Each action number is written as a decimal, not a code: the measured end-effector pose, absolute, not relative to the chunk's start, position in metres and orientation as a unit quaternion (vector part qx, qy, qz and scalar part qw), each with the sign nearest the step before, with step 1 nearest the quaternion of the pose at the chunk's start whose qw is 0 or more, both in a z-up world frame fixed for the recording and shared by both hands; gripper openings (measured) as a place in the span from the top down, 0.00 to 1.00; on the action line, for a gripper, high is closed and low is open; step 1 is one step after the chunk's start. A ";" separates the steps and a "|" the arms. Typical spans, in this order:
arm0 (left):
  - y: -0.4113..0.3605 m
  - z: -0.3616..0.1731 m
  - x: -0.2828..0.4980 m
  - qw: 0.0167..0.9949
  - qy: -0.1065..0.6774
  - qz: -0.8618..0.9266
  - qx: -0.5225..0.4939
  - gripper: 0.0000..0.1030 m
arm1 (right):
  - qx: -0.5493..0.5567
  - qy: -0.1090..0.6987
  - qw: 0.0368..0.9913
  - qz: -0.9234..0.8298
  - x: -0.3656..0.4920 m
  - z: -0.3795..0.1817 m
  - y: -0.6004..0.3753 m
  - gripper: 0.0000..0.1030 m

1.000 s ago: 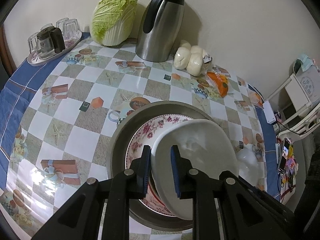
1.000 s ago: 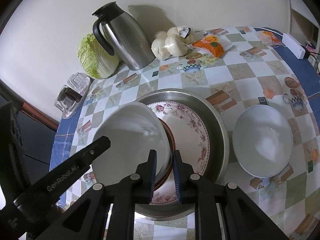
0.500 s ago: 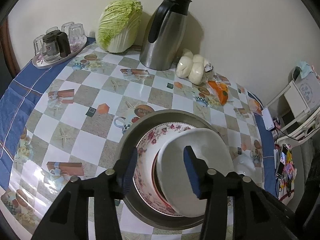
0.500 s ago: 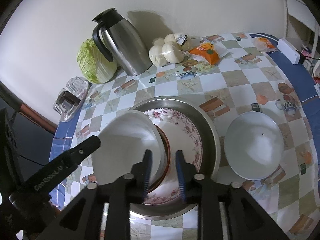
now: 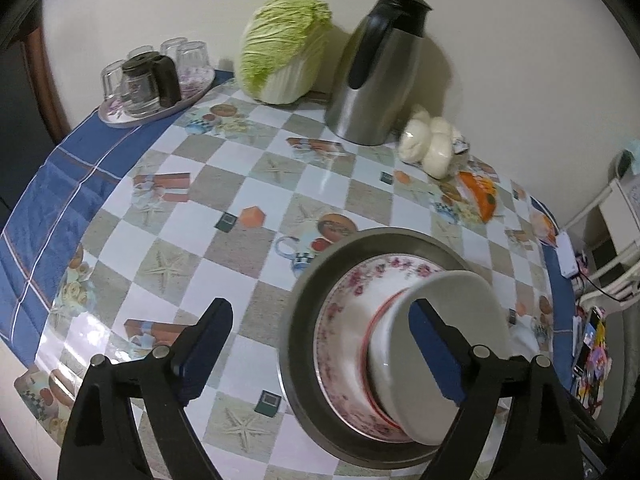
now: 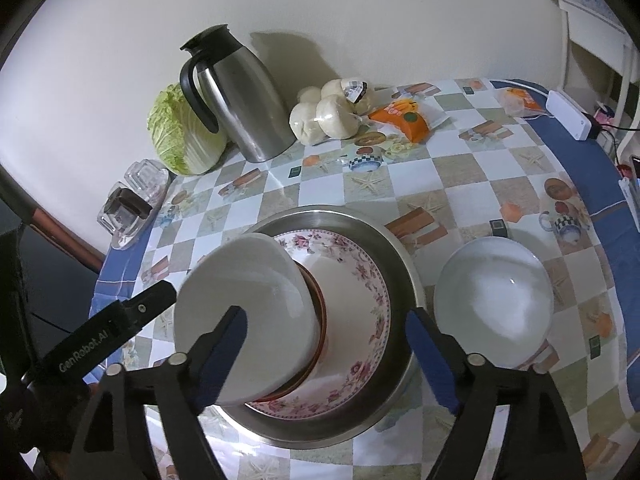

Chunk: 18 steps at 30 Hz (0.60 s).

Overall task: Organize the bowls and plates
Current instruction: 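Move both tools to the white bowl beside the steel basin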

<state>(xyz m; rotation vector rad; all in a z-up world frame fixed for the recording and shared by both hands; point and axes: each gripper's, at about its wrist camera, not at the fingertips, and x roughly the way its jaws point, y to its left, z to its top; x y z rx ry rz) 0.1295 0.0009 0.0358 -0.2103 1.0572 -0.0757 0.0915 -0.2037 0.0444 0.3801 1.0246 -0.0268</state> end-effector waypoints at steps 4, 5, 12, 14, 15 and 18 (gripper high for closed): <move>0.008 0.034 0.130 0.860 0.499 -0.018 -0.103 0.04 | 0.177 0.487 0.855 -0.015 0.092 0.044 -0.204 0.05; 0.009 0.034 0.130 0.861 0.498 -0.016 -0.104 0.03 | 0.177 0.487 0.855 -0.015 0.092 0.044 -0.204 0.03; 0.015 0.034 0.130 0.864 0.493 0.001 -0.105 0.02 | 0.172 0.490 0.854 -0.016 0.092 0.042 -0.202 0.00; 0.015 0.032 0.131 0.862 0.496 0.004 -0.103 0.02 | 0.172 0.490 0.854 -0.016 0.092 0.042 -0.202 0.00; 0.016 0.032 0.131 0.862 0.496 0.007 -0.101 0.02 | 0.171 0.491 0.854 -0.016 0.092 0.042 -0.202 0.00; 0.018 0.032 0.131 0.864 0.493 0.016 -0.100 0.02 | 0.169 0.493 0.853 -0.016 0.093 0.041 -0.202 0.00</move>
